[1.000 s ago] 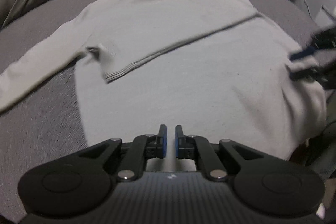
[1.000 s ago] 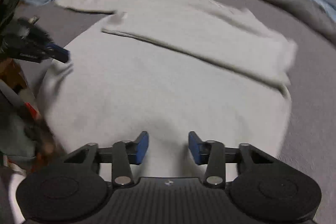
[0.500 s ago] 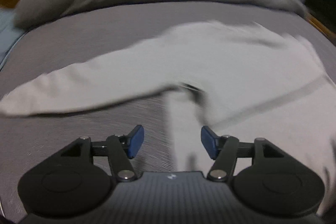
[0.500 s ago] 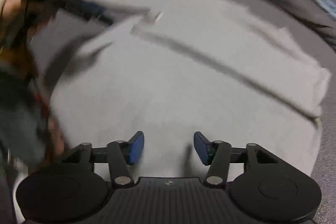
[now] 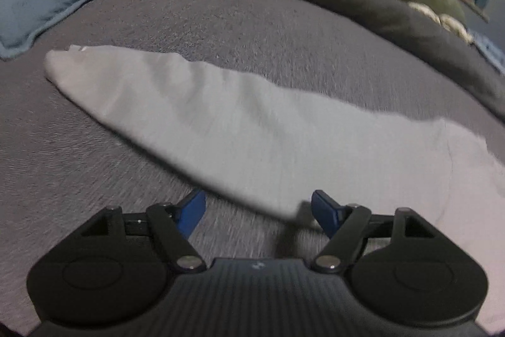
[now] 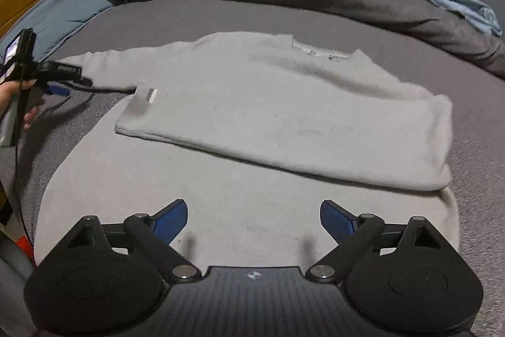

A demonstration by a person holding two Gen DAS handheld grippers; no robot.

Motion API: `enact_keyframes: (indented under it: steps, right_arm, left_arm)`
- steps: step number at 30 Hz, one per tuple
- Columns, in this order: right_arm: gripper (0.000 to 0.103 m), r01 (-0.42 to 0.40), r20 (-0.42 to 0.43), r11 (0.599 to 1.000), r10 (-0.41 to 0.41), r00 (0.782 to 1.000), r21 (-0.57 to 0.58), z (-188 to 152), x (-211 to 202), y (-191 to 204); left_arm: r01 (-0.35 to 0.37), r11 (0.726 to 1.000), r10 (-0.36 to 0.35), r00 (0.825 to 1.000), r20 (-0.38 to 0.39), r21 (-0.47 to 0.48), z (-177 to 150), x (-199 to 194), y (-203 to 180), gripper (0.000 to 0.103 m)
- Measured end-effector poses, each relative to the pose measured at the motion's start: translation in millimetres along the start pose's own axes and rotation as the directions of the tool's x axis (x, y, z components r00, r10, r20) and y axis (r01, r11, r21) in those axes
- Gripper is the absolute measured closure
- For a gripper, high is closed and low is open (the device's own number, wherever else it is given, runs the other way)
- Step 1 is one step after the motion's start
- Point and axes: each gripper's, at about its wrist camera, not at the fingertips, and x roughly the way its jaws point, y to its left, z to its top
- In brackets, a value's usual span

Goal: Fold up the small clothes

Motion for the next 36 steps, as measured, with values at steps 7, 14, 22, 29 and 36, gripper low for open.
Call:
enact_keyframes:
  steps: [7,14,22,29,36]
  right_arm:
    - [0.012,-0.031,-0.049,0.999,0.031,0.998,0.005,1,23,12]
    - [0.014,-0.025,-0.059,1.0,0.025,0.998,0.004,1,43,16]
    - [0.016,0.0,-0.022,1.0,0.0,1.0,-0.005,6,39,16]
    - [0.017,0.034,0.019,0.999,-0.033,0.999,-0.021,9,32,15]
    - [0.018,0.102,-0.007,0.993,-0.102,0.995,0.054,8,33,-4]
  left_arm:
    - [-0.046,0.988,0.05,0.998,0.022,-0.146,17,35,30,0.03]
    - [-0.072,0.99,0.081,0.994,0.071,-0.122,27,36,34,0.095]
    - [-0.109,0.988,0.058,0.917,0.395,0.106,32,-20,-45,0.103]
    - [0.023,0.879,-0.287,0.823,0.49,0.476,2,-77,-166,0.103]
    - [0.161,0.61,-0.584,0.753,0.303,0.776,-77,-112,-267,0.103]
